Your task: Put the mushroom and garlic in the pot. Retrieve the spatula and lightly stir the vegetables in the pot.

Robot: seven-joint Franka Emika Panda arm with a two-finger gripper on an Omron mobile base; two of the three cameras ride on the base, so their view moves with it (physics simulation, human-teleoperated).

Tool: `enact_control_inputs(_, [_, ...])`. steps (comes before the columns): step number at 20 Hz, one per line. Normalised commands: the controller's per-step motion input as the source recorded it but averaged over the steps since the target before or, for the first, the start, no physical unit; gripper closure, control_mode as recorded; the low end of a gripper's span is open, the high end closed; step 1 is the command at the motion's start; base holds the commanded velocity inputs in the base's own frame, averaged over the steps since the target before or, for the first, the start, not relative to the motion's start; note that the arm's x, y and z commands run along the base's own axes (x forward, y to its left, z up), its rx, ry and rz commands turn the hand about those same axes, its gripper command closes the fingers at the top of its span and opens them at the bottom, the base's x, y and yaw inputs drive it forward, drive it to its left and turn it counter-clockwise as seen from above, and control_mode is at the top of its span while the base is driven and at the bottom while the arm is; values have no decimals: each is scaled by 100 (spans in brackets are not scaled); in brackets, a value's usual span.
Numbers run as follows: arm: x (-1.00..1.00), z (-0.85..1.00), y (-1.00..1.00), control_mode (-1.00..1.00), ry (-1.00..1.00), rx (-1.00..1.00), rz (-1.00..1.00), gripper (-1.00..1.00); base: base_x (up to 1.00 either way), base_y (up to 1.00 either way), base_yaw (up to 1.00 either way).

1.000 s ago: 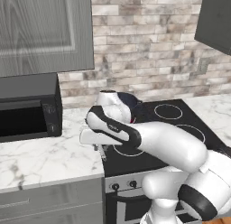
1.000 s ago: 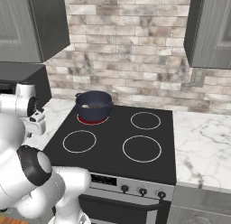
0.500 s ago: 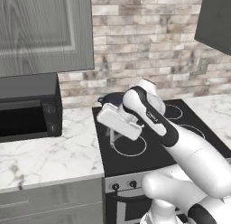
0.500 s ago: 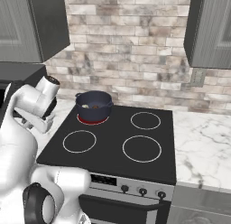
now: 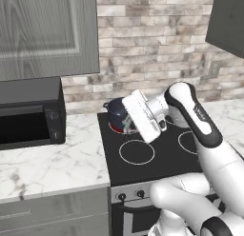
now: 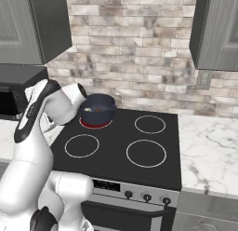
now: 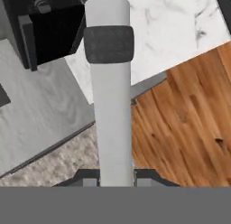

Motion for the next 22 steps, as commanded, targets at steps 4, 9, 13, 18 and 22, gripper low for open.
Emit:
enact_control_inputs(4, [0, 63, -32, -100, 36, 49, -2, 100, 0, 0, 0])
enact_control_inputs(9, [4, 52, -28, -100, 24, 58, 0, 100, 0, 0, 0])
enact_control_inputs(13, [22, 44, -16, -100, 20, 58, 0, 100, 0, 0, 0])
enact_control_inputs(18, [36, 36, -13, -100, 27, 58, 0, 100, 0, 0, 0])
enact_control_inputs(22, [51, 15, -32, -100, 18, 40, 5, 100, 0, 0, 0])
